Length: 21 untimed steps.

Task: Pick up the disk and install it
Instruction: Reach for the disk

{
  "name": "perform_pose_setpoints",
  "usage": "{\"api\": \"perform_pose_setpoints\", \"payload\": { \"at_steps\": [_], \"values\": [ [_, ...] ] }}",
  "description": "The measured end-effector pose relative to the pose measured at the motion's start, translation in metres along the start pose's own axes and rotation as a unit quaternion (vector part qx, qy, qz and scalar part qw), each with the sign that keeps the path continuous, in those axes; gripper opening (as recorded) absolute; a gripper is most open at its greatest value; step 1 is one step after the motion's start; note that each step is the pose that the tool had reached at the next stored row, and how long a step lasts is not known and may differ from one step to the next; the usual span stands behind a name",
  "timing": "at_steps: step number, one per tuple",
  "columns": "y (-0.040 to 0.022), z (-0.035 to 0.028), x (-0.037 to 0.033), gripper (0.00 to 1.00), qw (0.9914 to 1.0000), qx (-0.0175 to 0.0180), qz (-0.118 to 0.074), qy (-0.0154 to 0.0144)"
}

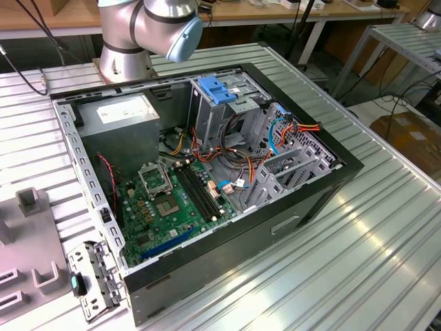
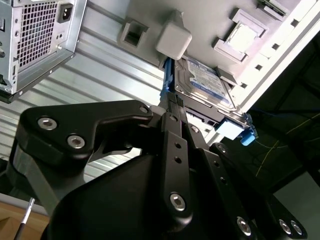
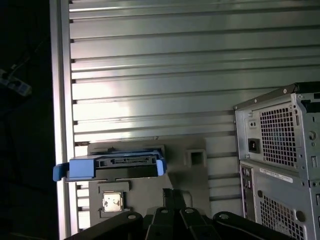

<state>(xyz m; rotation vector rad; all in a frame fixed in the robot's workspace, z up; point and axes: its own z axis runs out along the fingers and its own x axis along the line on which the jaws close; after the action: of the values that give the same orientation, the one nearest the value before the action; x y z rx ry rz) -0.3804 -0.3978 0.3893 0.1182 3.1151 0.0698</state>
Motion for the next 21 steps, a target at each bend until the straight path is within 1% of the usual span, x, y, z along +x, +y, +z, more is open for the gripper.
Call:
{"api": "perform_pose_setpoints", "payload": {
  "at_steps": [2,4,8,9,10,12,17,21],
  "values": [
    [-0.0001,-0.0001,0.0086,0.11,1.0,0.0,0.0,0.0],
    [0.0005,-0.0002,0.0155,0.11,1.0,0.0,0.0,0.0],
    [0.0021,-0.0003,0.0252,0.11,1.0,0.0,0.0,0.0],
    [0.0022,-0.0003,0.0282,0.11,1.0,0.0,0.0,0.0],
    [0.0022,-0.0003,0.0336,0.11,1.0,0.0,0.0,0.0],
    [0.0025,-0.0004,0.038,0.11,1.0,0.0,0.0,0.0],
    [0.0018,-0.0007,0.0586,0.11,1.0,0.0,0.0,0.0],
    [0.0015,-0.0007,0.0677,0.11,1.0,0.0,0.0,0.0001]
  ]
}}
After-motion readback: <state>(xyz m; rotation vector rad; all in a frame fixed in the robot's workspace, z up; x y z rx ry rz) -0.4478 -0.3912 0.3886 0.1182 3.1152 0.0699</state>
